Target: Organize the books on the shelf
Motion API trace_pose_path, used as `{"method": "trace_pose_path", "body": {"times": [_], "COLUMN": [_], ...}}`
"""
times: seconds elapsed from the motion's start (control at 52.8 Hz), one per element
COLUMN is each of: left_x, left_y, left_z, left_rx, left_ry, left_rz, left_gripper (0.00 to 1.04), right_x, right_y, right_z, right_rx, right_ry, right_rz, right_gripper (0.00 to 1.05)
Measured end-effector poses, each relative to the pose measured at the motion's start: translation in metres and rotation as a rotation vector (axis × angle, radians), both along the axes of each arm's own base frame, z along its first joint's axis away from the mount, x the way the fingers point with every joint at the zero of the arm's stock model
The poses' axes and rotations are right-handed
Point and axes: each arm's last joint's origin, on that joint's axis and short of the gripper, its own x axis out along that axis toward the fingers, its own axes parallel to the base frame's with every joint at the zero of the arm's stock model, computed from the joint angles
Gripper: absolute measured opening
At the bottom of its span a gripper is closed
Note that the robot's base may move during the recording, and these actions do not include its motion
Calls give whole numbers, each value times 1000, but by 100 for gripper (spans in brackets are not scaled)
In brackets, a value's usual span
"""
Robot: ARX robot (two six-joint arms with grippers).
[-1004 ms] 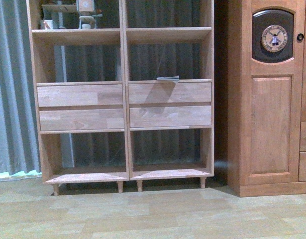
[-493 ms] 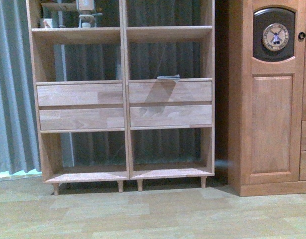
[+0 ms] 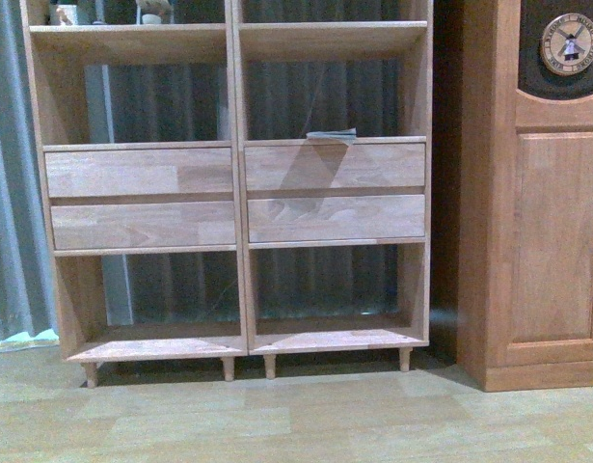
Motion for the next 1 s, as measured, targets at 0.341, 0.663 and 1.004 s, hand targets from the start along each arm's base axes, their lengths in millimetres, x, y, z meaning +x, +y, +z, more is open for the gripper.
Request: {"method": "trace_pose_path", "body": {"times": [0.341, 0.663, 1.004], "left_x": [0, 0, 0], "left_y": [0, 0, 0], "left_z": [0, 0, 0], "left_rx": [0, 0, 0], "left_ry": [0, 0, 0], "left_rz": [0, 0, 0], "left_gripper": [97, 97, 97], "right_x": [0, 0, 0], "right_y": [0, 0, 0], "right_z": [0, 0, 0], "right_rx": [0, 0, 0], "right_ry": [0, 0, 0], "right_rz": [0, 0, 0], "right_gripper": [98, 98, 98]}}
